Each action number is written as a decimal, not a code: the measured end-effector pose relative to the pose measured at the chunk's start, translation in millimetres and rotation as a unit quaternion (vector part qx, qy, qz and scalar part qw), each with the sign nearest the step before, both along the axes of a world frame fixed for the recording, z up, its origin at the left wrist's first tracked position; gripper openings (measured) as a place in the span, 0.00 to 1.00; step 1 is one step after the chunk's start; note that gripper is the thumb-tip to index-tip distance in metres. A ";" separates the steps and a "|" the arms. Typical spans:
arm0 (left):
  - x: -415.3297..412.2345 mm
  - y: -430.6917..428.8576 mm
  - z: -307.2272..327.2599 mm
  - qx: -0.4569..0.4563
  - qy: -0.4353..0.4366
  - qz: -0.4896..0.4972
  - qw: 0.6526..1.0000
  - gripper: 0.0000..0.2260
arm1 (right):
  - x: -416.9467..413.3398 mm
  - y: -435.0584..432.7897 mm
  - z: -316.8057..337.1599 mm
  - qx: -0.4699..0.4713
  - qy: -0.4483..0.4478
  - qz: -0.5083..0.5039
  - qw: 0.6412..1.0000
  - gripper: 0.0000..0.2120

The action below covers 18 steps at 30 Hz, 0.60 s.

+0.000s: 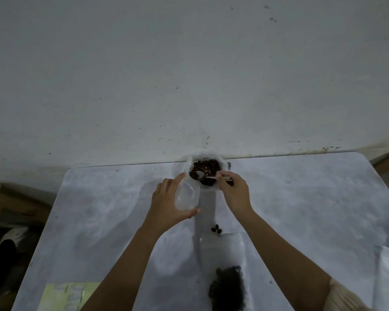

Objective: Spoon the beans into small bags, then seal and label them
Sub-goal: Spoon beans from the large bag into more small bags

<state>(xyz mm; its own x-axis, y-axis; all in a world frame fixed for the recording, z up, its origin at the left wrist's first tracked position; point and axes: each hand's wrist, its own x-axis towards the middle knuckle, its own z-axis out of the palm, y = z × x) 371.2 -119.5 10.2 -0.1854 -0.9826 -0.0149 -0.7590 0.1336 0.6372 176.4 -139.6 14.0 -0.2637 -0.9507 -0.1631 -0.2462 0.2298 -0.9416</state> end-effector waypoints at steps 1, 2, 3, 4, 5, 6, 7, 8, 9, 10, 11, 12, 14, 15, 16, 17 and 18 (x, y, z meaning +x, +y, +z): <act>-2.2 -1.0 -0.3 0.002 -0.001 -0.002 1.000 0.44 | 2.3 -3.8 0.3 -0.006 -0.005 0.009 1.000 0.10; -4.3 -1.8 -0.6 0.003 -0.001 -0.003 1.000 0.44 | 4.3 -6.8 1.6 -0.013 -0.021 0.013 1.000 0.11; -6.4 -2.6 -0.7 0.005 -0.001 -0.004 1.000 0.44 | 5.0 -8.4 4.0 -0.019 -0.035 0.013 0.999 0.12; -8.0 -3.8 -1.1 0.009 0.000 -0.005 1.000 0.44 | 4.1 -9.3 6.5 -0.029 -0.042 0.009 0.999 0.12; -9.4 -4.8 -1.3 0.014 -0.001 -0.006 1.000 0.43 | 0.9 -8.7 9.3 -0.044 -0.028 0.010 0.999 0.12; -10.8 -6.0 -1.7 0.018 -0.003 -0.009 1.000 0.43 | -3.6 -7.6 12.3 -0.065 0.003 0.016 0.998 0.12; -12.1 -7.3 -2.4 0.022 -0.006 -0.012 1.000 0.43 | -9.0 -6.0 14.6 -0.090 0.046 0.028 0.995 0.12; -13.4 -8.8 -3.5 0.025 -0.007 -0.016 1.000 0.43 | -14.4 -4.6 15.8 -0.117 0.085 0.044 0.988 0.12; -14.8 -10.5 -5.0 0.028 -0.005 -0.020 0.999 0.43 | -18.9 -2.9 16.7 -0.142 0.117 0.060 0.981 0.13; -16.1 -12.4 -6.8 0.031 -0.002 -0.022 0.999 0.43 | -22.2 -1.1 16.5 -0.162 0.138 0.074 0.974 0.13; -17.6 -14.4 -8.5 0.032 -0.001 -0.025 0.999 0.43 | -24.6 0.9 16.1 -0.175 0.152 0.085 0.969 0.12; -19.1 -16.5 -10.0 0.034 -0.002 -0.028 0.999 0.42 | -25.8 2.3 14.7 -0.183 0.162 0.094 0.965 0.12; -21.8 -21.0 -11.6 0.039 -0.001 -0.035 0.999 0.42 | -25.9 4.2 9.6 -0.187 0.179 0.103 0.960 0.12; -22.9 -23.0 -11.9 0.043 0.004 -0.037 0.998 0.42 | -25.8 5.1 6.9 -0.185 0.181 0.100 0.961 0.12; -23.5 -25.0 -12.3 0.046 0.013 -0.038 0.998 0.42 | -25.2 5.3 4.4 -0.180 0.177 0.091 0.963 0.12; -23.7 -26.5 -12.7 0.049 0.026 -0.038 0.998 0.41 | -24.8 5.6 3.0 -0.171 0.167 0.080 0.968 0.12; -23.5 -28.0 -13.2 0.051 0.040 -0.037 0.997 0.41 | -24.5 5.4 1.5 -0.161 0.152 0.065 0.973 0.11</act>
<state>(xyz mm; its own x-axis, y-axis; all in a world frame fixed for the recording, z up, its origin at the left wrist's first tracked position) 347.7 -147.4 -3.0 -0.2624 -0.9602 -0.0956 -0.6962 0.1198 0.7078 151.9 -134.1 15.5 -0.1267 -0.9684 0.2147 -0.5327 -0.1161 -0.8383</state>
